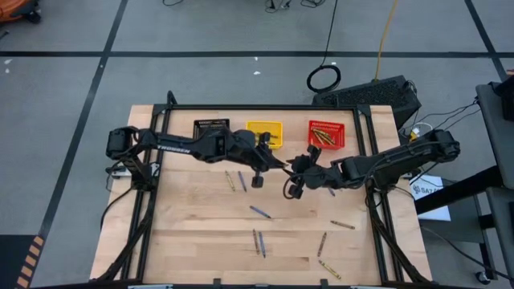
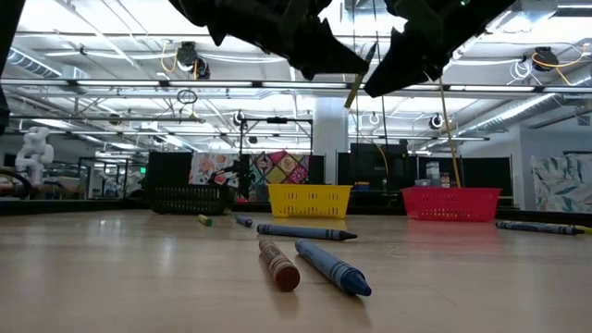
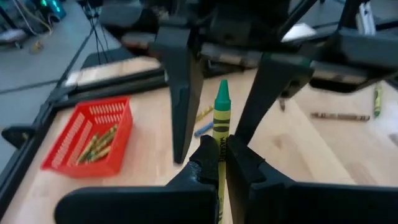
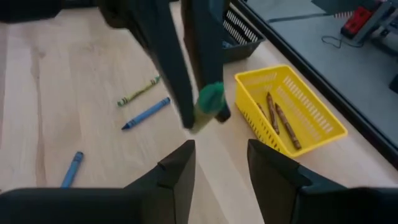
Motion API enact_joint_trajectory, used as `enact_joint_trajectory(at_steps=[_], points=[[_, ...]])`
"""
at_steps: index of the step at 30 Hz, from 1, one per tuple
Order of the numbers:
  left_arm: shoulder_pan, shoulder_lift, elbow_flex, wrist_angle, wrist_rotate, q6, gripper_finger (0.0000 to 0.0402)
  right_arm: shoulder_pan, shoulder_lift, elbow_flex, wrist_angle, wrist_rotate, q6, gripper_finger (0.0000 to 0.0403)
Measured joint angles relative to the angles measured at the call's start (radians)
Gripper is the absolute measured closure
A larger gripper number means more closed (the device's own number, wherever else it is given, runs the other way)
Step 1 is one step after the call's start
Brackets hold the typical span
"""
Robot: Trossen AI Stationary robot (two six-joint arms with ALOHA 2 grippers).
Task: Sort crayons
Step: Put the green crayon into the red bin
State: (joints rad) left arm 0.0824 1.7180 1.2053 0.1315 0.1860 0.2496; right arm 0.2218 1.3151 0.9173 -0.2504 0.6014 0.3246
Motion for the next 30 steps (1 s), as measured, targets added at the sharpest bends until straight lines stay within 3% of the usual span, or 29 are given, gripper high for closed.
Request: enact_joint_trajectory(at_steps=[30], points=[[-0.011,0.0,0.0,0.102,0.049,0.0,0.0399,-0.004,0.0,0.002,0.134,0.001,-0.105,0.0281]])
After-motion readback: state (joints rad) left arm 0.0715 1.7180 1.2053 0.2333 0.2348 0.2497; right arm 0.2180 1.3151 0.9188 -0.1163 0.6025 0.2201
